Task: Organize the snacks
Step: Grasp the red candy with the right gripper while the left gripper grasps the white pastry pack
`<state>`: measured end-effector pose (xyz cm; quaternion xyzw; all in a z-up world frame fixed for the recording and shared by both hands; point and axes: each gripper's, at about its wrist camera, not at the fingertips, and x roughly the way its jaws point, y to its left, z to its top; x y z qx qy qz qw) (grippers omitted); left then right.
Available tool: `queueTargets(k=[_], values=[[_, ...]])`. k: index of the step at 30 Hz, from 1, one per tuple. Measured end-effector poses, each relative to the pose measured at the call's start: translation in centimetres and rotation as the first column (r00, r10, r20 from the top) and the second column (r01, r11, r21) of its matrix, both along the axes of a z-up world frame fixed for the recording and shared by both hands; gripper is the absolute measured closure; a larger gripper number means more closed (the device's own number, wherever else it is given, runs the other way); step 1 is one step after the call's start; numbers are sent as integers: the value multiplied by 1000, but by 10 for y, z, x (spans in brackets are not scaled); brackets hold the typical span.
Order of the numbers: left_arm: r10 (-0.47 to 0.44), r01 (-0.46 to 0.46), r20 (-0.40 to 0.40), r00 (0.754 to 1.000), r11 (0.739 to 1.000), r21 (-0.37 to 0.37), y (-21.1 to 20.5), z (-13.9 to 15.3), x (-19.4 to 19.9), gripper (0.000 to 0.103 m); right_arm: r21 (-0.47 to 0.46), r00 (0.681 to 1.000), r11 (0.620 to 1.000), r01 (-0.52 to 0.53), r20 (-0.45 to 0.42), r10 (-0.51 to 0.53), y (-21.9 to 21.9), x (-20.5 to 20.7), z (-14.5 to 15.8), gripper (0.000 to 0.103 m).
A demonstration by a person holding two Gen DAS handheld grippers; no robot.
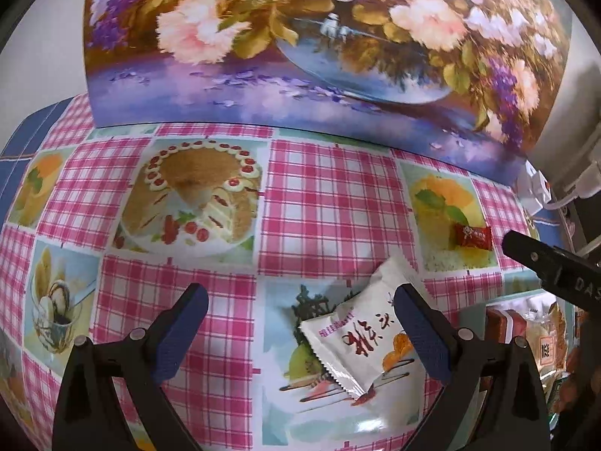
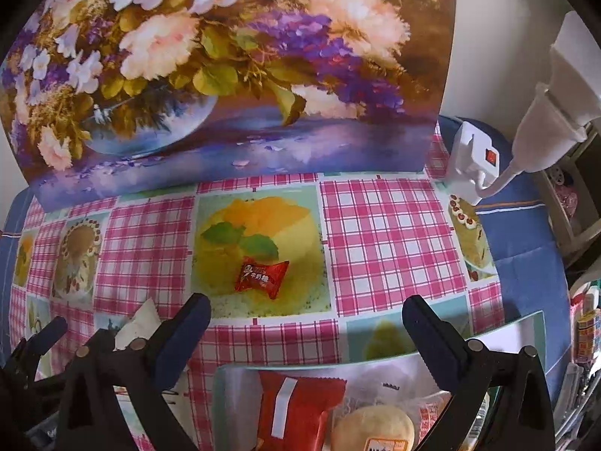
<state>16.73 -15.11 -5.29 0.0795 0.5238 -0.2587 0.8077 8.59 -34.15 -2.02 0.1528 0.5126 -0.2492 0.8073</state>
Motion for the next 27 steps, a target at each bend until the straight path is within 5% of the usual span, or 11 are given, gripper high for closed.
queueTargets(k=[8,15,27], values=[[-85,85,-7,996,996,-1,-15,-8,-8,4,136,998,989,53,29,-58,-22,11,-11,0],[-171,172,-6,985,985,20,-29,-13,-17,4,136,999,990,37,-11,-35,-19,29,-19,2],[-269,265,24,963,959,105,-45,-23,-33,5,153,999,988,30,-43,-24,-7,60,-43,49]])
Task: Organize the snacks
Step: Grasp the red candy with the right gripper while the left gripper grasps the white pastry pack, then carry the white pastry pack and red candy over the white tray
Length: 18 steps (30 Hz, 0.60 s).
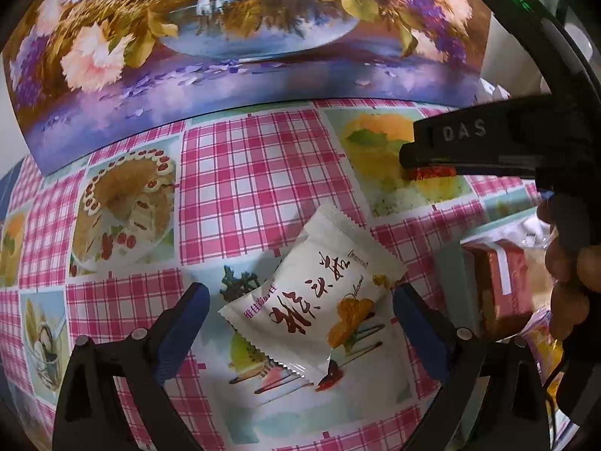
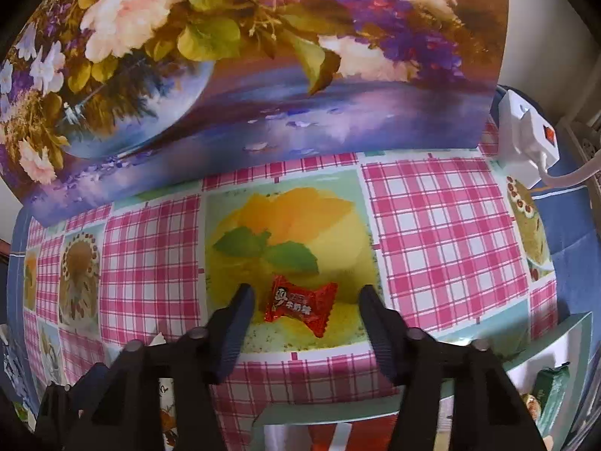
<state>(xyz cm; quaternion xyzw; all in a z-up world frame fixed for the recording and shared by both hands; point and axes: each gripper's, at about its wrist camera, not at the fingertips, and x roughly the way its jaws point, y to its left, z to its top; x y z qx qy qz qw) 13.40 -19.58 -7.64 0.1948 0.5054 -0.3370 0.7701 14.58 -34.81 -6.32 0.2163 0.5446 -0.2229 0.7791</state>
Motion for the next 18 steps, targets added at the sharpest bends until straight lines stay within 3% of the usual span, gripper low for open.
queueTargets(k=[4,7,11,18], values=[[-11,11,9,1000,1000,9,-5,-3,-1,17,8,1000,1000,1,8,-1,4,8,-7,63],[-14,14,12,1000,1000,8,-6,-4,-3,18,17,1000,1000,5,9,-5,3,10,-8,70],[-14,13,29,999,1000,19,-2,-2,-3,30,24,1000,1000,12,18,-13,-1,5,-7,72],[3,-3,37,999,1000,16,3,0,1,31,26,999,1000,11,33,-12,-3,-2,-4,79]])
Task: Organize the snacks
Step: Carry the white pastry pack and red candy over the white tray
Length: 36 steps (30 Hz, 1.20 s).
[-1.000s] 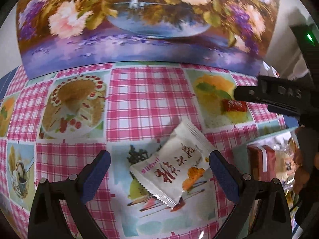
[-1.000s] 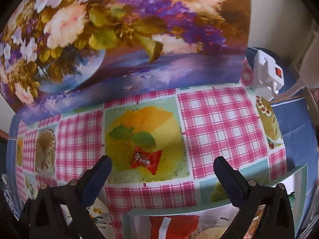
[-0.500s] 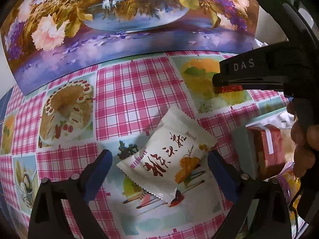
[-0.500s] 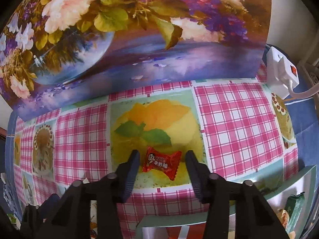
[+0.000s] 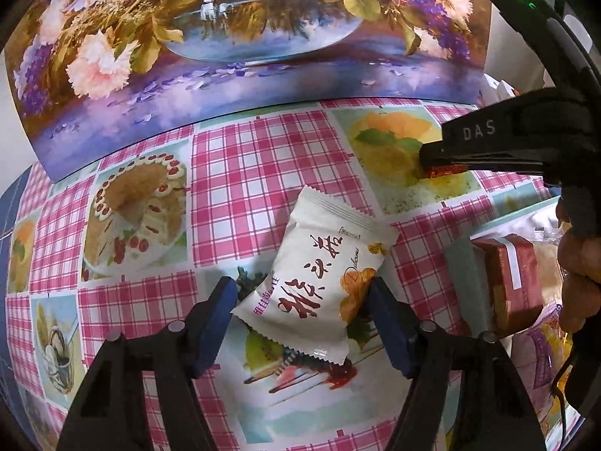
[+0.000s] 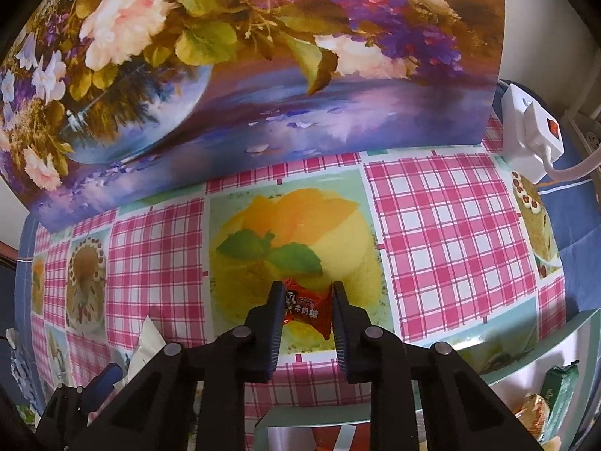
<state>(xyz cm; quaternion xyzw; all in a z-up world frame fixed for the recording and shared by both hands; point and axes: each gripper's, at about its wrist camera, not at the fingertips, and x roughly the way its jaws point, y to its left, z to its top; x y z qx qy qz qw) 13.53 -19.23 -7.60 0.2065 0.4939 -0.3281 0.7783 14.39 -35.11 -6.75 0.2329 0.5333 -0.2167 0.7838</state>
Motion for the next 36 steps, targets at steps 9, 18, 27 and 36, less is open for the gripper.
queueTargets(k=[9,18,27,36], values=[[43,-42,13,999,999,-26,16,20,3,31,8,1000,1000,-4,22,3,4,-20,20,80],[110,-110,33,993,994,-16,38,46,-6,31,15,1000,1000,-1,25,1,27,-61,51,80],[178,-175,71,981,983,-55,71,90,-23,31,8,998,1000,5,69,-5,53,-101,86,80],[221,-215,67,973,973,-84,101,109,-63,31,25,987,999,47,153,-50,92,-150,105,80]])
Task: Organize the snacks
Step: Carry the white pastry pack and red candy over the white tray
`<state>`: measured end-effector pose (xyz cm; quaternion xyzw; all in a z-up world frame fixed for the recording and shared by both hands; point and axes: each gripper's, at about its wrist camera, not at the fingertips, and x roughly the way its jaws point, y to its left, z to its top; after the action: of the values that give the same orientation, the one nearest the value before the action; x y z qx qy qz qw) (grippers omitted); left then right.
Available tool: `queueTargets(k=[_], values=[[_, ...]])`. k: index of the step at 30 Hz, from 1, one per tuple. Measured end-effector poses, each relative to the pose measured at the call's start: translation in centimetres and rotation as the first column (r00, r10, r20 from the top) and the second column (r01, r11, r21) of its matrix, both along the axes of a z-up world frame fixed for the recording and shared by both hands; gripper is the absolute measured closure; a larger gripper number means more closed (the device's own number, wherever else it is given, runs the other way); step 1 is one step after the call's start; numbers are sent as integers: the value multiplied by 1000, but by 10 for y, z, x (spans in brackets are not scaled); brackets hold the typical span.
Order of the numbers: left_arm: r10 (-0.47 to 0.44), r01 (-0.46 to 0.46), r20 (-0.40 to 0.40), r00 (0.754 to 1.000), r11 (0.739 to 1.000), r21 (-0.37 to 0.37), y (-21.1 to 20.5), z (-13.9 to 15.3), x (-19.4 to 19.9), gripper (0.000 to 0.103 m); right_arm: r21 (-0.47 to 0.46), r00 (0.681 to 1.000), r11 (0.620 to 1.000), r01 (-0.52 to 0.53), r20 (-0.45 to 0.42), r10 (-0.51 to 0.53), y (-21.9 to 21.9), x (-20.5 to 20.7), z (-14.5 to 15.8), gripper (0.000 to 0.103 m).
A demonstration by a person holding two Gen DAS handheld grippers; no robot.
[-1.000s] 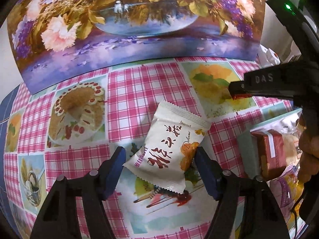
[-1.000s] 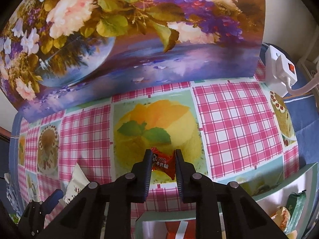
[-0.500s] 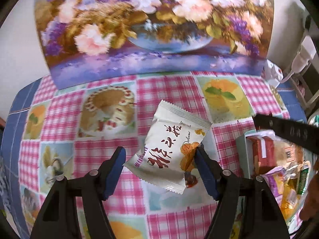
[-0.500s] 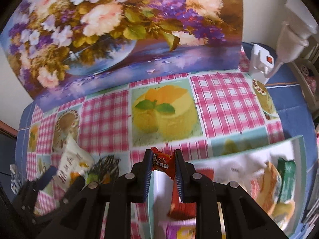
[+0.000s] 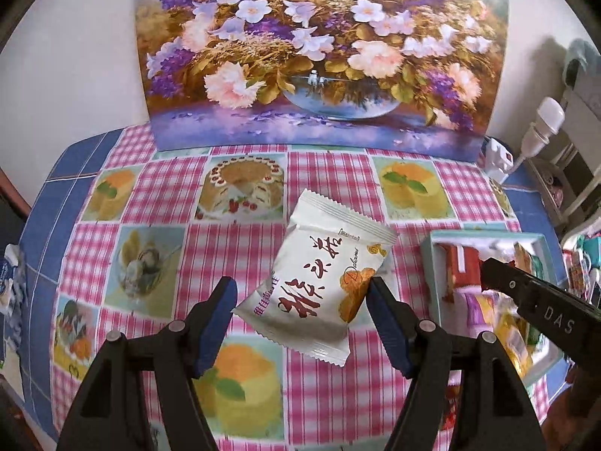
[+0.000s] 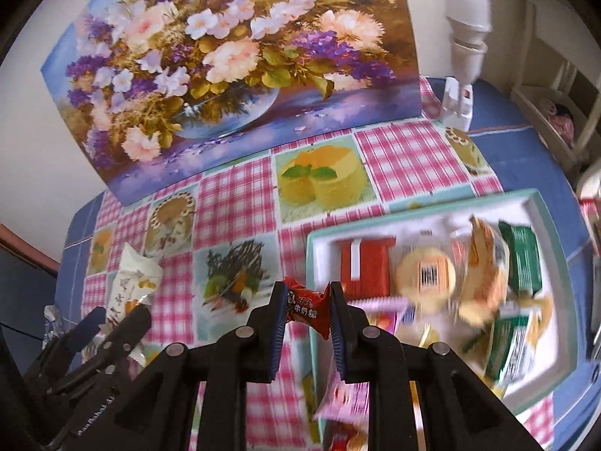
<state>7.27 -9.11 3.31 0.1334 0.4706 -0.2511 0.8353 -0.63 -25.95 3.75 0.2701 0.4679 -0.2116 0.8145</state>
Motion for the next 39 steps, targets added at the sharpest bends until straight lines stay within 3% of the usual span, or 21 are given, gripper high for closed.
queueTargets(k=[9,17,23,29,34,39], values=[[-55,55,5,998,998,-11,-1,4,-37,31,-23,998,999,40,48,-39,23,-43,10,80],[-47,44,-81,996,998,-39,-10,-22,-10,31,26,997,997,72,37,-72,1,-46,-7,80],[-45,41,-102,994,998,-49,-13,-25,-8,31,44,994,994,103,34,-105,-14,-50,-14,80],[-138,135,-49,989,990,-50,-34,-5,-43,31,51,983,983,175,43,-177,-36,-77,-10,80],[-261,261,-2,965,964,-49,-68,7,-85,31,25,964,964,265,33,-265,-61,-105,-8,79],[-331,330,-7,944,942,-57,-94,6,-109,31,0,948,948,318,18,-318,-79,-121,-8,79]])
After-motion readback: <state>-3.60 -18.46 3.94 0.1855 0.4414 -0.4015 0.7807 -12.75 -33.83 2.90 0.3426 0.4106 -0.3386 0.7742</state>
